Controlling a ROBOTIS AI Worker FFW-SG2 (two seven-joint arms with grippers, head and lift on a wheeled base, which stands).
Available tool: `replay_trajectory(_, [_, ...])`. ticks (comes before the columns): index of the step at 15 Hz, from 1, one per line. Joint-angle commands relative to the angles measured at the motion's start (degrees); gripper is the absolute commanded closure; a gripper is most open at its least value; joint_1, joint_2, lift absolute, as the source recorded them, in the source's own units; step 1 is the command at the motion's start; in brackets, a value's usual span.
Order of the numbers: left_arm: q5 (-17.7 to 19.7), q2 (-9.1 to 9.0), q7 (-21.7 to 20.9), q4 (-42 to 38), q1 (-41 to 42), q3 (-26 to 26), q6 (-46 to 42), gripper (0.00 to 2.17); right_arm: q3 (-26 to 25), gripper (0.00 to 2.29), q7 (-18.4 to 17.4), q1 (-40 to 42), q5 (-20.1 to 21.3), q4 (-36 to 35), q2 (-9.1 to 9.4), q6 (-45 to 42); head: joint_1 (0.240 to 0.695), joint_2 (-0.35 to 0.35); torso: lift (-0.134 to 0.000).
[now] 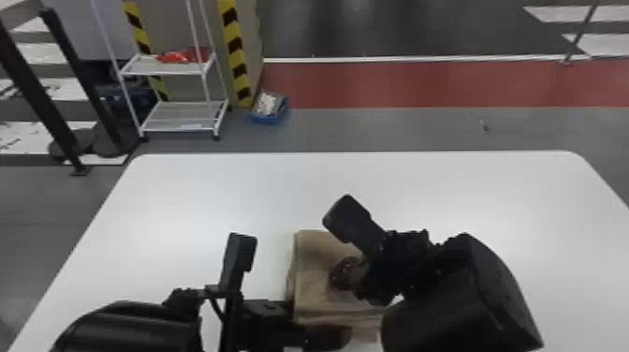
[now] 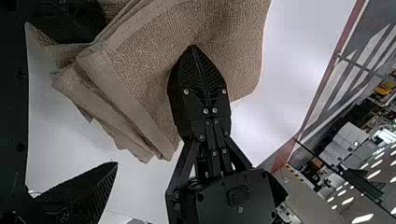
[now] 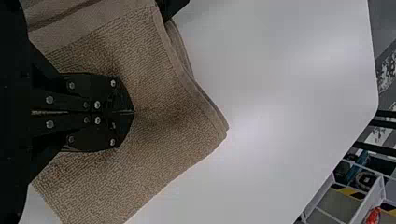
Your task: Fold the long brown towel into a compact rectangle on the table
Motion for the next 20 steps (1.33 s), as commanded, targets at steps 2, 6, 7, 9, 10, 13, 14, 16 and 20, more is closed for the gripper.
replay_trajectory(2, [-0.61,0.0,0.02,-1.23,0.2,0.01,0.18,0.09,0.4,1.95,-0.25,0.01,0.98,0.36,0.05,-0.18,0.695,0.068,-0.125])
replay_trajectory(6, [-2.1,0.09,-2.44,-2.2,0.2,0.28,3.17,0.09,0.66,1.95,-1.04,-0.08,1.86,1.42,0.05,-0.7,0.695,0.067,-0.125])
replay_trajectory(7, [-2.98,0.18,-2.79,-2.38,0.2,0.45,3.35,0.09,0.75,1.95,-1.22,-0.08,1.95,1.6,0.05,-0.7,0.695,0.066,-0.125])
replay_trajectory(9, [-3.07,0.26,-2.79,-2.55,0.02,1.33,3.35,0.09,0.75,1.95,-1.57,-0.08,2.39,1.95,0.05,-0.88,0.695,0.07,-0.125])
replay_trajectory(10, [-3.07,0.26,-3.06,-2.64,0.02,1.86,3.35,0.09,0.66,1.95,-1.66,-0.17,2.39,1.95,0.05,-0.88,0.695,0.073,-0.125])
replay_trajectory(13, [-3.16,0.35,-3.23,-2.64,-0.5,2.83,3.17,0.09,0.75,1.95,-1.83,-0.78,2.65,2.65,0.05,-0.88,0.695,0.083,-0.125])
replay_trajectory(14, [-3.16,0.18,-3.15,-2.64,-0.5,3.26,3.35,0.09,0.66,1.95,-2.1,-0.78,2.65,2.74,0.05,-0.88,0.695,0.087,-0.125])
replay_trajectory(16, [-3.07,0.09,-2.88,-2.81,-0.59,3.7,3.17,0.09,0.66,1.95,-2.36,-0.78,2.65,2.74,0.05,-0.88,0.695,0.09,-0.125])
replay_trajectory(20, [-1.84,0.0,-1.39,-3.25,-0.94,4.76,3.17,0.09,-0.04,1.95,-2.45,-1.05,2.65,2.65,0.05,-0.88,0.695,0.093,-0.125])
